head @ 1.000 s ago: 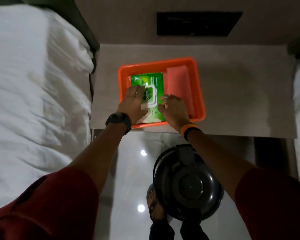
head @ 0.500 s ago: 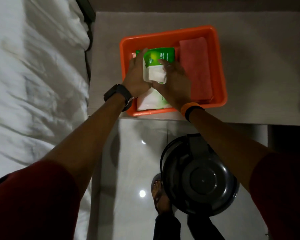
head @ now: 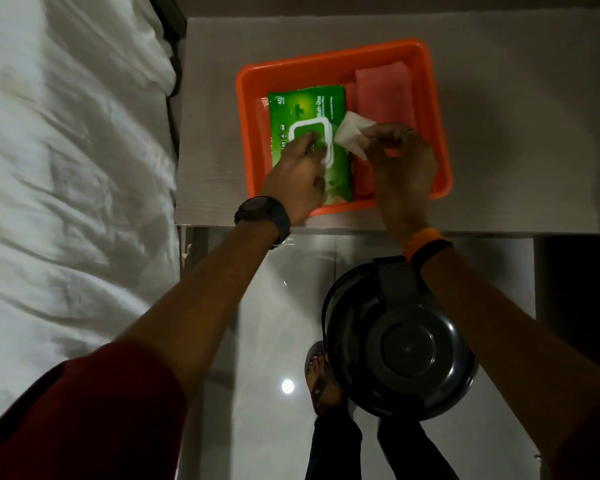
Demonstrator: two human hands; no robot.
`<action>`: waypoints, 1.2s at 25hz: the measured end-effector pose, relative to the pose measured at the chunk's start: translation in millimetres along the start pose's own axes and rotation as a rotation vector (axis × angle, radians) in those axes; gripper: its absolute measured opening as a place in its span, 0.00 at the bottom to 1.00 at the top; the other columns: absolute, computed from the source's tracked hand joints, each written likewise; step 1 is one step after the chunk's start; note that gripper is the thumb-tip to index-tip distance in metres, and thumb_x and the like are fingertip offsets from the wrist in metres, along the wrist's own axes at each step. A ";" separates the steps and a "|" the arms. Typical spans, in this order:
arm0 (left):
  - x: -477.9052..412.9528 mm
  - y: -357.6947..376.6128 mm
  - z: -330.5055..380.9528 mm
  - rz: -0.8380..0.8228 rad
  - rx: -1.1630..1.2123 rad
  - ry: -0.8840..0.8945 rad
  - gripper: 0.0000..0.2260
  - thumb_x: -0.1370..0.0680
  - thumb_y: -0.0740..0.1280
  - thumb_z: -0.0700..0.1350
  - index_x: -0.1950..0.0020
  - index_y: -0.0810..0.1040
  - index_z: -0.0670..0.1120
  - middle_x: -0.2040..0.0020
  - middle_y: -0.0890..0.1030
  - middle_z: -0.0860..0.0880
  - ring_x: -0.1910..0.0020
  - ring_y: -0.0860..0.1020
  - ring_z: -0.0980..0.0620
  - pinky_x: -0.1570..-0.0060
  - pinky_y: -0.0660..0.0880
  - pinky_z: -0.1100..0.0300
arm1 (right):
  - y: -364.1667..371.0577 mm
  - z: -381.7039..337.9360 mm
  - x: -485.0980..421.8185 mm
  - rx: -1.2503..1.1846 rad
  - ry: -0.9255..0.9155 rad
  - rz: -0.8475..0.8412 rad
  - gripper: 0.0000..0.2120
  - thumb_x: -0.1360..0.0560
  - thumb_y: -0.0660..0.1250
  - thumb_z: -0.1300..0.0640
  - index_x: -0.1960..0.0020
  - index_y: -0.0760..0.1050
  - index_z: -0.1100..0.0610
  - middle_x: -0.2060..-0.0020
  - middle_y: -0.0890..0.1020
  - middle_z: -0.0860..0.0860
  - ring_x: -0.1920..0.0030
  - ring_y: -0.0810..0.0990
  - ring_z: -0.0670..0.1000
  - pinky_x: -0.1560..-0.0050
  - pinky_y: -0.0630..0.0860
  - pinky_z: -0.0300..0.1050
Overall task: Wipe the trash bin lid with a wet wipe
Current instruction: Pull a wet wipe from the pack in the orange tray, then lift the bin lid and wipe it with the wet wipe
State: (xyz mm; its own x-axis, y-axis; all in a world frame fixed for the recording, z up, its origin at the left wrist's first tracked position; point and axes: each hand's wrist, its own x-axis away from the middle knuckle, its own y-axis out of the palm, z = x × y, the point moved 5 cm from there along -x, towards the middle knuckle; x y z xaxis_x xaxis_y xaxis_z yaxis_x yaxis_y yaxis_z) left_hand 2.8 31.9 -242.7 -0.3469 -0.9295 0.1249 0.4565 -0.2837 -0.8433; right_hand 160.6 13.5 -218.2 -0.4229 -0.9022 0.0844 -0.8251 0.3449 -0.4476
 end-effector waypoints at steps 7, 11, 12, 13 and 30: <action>-8.4 16.0 19.6 -0.211 -0.426 -0.096 0.14 0.26 0.64 0.38 0.41 0.76 0.37 0.28 0.68 0.39 0.29 0.64 0.37 0.40 0.75 0.40 | -55.1 19.9 44.2 -0.225 0.113 0.005 0.09 0.23 0.69 0.55 0.47 0.78 0.60 0.52 0.84 0.53 0.52 0.82 0.47 0.53 0.78 0.36; 28.1 2.3 78.9 -0.003 0.364 -0.224 0.19 0.24 0.54 0.46 0.39 0.78 0.43 0.34 0.77 0.42 0.32 0.72 0.42 0.31 0.69 0.49 | -85.2 34.3 72.0 -0.546 0.290 -0.070 0.10 0.20 0.66 0.57 0.45 0.76 0.64 0.54 0.84 0.56 0.56 0.85 0.51 0.60 0.82 0.43; 47.6 3.4 96.2 0.064 0.775 -0.407 0.17 0.21 0.55 0.48 0.44 0.81 0.44 0.40 0.81 0.42 0.39 0.78 0.43 0.37 0.75 0.49 | -96.4 39.6 80.4 -0.586 0.330 -0.059 0.10 0.20 0.66 0.57 0.45 0.77 0.63 0.54 0.85 0.56 0.56 0.85 0.52 0.59 0.83 0.45; 65.9 13.1 114.6 0.036 1.102 -0.574 0.15 0.19 0.58 0.52 0.48 0.81 0.45 0.45 0.83 0.43 0.46 0.82 0.44 0.44 0.80 0.48 | -108.0 44.7 89.1 -0.601 0.358 -0.042 0.11 0.21 0.67 0.57 0.43 0.76 0.63 0.53 0.85 0.58 0.54 0.86 0.53 0.57 0.83 0.47; 134.1 155.5 234.5 -0.356 0.621 -0.034 0.08 0.26 0.73 0.41 0.48 0.84 0.43 0.51 0.86 0.47 0.50 0.83 0.52 0.45 0.79 0.49 | -268.3 160.3 181.8 -0.572 0.835 -0.209 0.10 0.27 0.69 0.62 0.48 0.83 0.55 0.56 0.83 0.54 0.59 0.82 0.47 0.64 0.77 0.39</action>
State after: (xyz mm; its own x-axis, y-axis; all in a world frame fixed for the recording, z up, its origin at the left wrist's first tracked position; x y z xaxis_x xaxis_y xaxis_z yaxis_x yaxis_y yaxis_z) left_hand 219.4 -192.1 -234.5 -0.5406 -0.7593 0.3623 0.7056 -0.6437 -0.2963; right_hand 365.1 -284.5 -225.5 -0.1962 -0.5659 0.8008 -0.8742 0.4708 0.1185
